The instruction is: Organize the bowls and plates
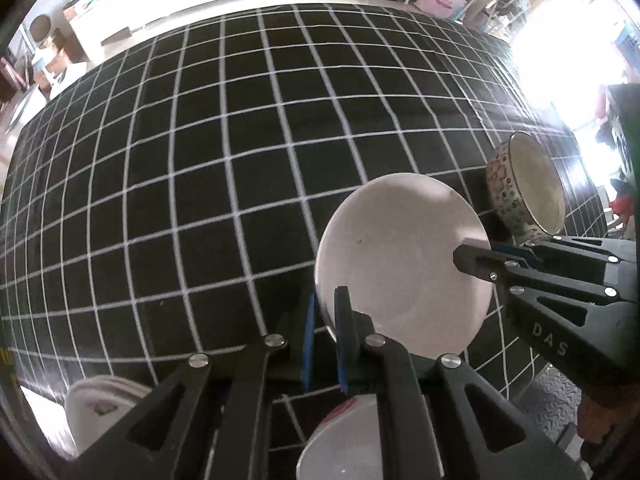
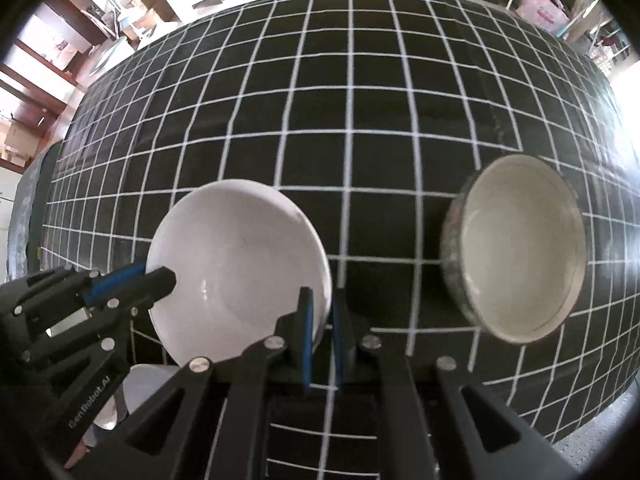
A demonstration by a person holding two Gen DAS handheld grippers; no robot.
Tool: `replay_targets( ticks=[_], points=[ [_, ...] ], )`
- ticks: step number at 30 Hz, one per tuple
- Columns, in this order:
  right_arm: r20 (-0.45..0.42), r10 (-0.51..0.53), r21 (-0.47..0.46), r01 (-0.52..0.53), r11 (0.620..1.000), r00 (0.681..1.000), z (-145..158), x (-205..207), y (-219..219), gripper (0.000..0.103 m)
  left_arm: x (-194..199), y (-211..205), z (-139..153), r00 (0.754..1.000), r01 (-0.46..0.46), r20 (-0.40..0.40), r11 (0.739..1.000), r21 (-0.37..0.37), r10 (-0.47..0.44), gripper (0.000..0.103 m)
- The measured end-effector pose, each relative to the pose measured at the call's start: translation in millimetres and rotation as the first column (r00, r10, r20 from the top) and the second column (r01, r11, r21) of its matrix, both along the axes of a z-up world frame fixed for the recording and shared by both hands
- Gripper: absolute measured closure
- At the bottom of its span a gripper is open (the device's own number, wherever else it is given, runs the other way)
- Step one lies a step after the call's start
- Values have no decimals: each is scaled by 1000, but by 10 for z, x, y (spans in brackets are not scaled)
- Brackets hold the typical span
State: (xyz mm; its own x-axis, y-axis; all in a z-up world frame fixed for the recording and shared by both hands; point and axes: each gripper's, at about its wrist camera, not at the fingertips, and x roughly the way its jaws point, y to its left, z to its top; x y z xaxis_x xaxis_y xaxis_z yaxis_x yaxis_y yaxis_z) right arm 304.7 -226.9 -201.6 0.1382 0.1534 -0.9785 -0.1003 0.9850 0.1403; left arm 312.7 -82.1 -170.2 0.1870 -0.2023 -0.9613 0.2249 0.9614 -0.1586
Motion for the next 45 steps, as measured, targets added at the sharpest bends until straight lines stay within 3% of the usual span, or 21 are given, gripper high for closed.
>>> replay_targets(
  ticks=[4, 13, 18, 26, 33, 45],
  points=[
    [-4, -18, 35, 18, 999, 1000, 43, -42, 161, 92, -66, 150, 1, 999, -35, -2, 999, -1, 35, 95],
    [62, -13, 28, 11, 1000, 998, 424, -170, 541, 92, -84, 249, 415, 996, -65, 67, 998, -25, 66, 95],
    [106, -12, 20, 10, 1000, 994, 646, -204, 545, 92, -282, 255, 710, 991, -61, 116, 997, -37, 65, 95],
    [139, 2, 10, -3, 1000, 990, 833, -479, 552, 91, -725, 385, 888, 989, -60, 135, 997, -44, 65, 95],
    [113, 0, -1, 0, 1000, 994, 806, -828, 431, 92, -1047, 431, 760, 992, -59, 111, 997, -41, 63, 95],
    [28, -5, -22, 6, 1000, 1000, 363, -1052, 449, 92, -1363, 471, 300, 998, -59, 30, 998, -22, 60, 95]
  ],
)
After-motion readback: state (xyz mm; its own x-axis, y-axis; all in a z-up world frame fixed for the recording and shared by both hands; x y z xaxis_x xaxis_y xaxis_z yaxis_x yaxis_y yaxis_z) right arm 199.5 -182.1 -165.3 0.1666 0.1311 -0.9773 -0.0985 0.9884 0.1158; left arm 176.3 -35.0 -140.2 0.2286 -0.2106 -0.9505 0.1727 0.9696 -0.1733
